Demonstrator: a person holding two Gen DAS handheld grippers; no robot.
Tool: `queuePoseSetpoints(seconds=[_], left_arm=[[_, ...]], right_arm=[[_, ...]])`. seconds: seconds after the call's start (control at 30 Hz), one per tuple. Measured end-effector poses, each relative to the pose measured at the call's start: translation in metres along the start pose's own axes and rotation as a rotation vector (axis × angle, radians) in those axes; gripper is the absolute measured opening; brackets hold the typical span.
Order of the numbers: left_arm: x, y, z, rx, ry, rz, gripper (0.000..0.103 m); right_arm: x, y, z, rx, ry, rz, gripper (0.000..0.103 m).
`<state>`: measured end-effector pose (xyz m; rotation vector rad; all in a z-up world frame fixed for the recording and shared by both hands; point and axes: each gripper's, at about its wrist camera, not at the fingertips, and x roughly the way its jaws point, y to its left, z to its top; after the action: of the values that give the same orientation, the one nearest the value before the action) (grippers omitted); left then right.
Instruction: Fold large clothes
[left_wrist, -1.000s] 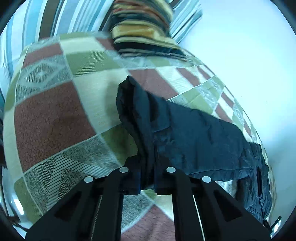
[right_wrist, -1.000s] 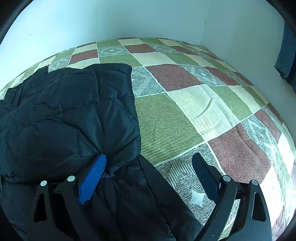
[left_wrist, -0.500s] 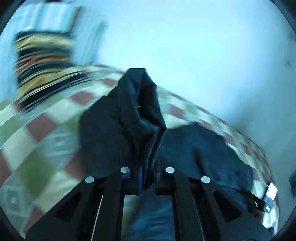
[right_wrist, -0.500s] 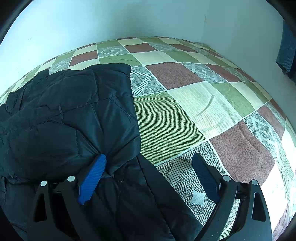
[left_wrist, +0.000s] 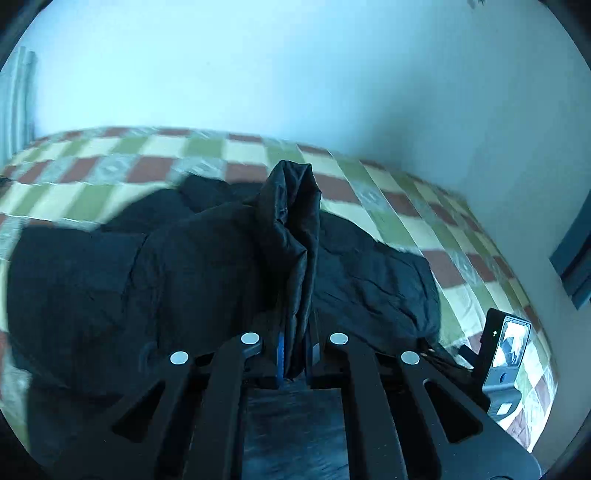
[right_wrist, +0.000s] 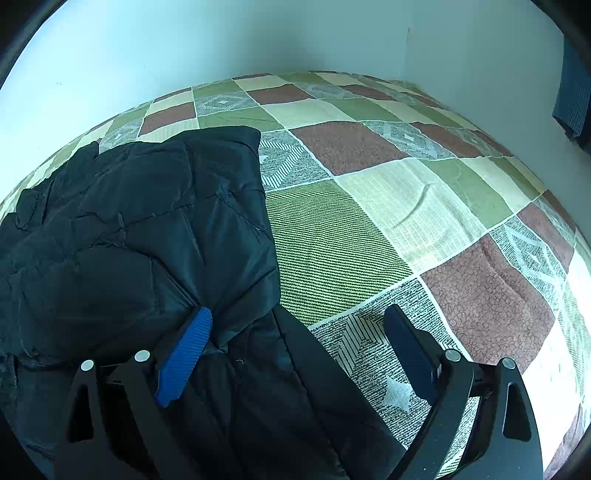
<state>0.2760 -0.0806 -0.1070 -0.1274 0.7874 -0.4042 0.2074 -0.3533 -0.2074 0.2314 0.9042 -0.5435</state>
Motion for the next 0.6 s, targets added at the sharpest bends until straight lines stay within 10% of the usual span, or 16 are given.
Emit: queuePoseSetpoints(seconds=[0.6], left_arm=[[0.119,-0.069,-0.027,0.072,0.213,-0.034,0.007]], right_arm=[[0.0,0.001,-0.001,0.004,0.001,0.002,0.092]])
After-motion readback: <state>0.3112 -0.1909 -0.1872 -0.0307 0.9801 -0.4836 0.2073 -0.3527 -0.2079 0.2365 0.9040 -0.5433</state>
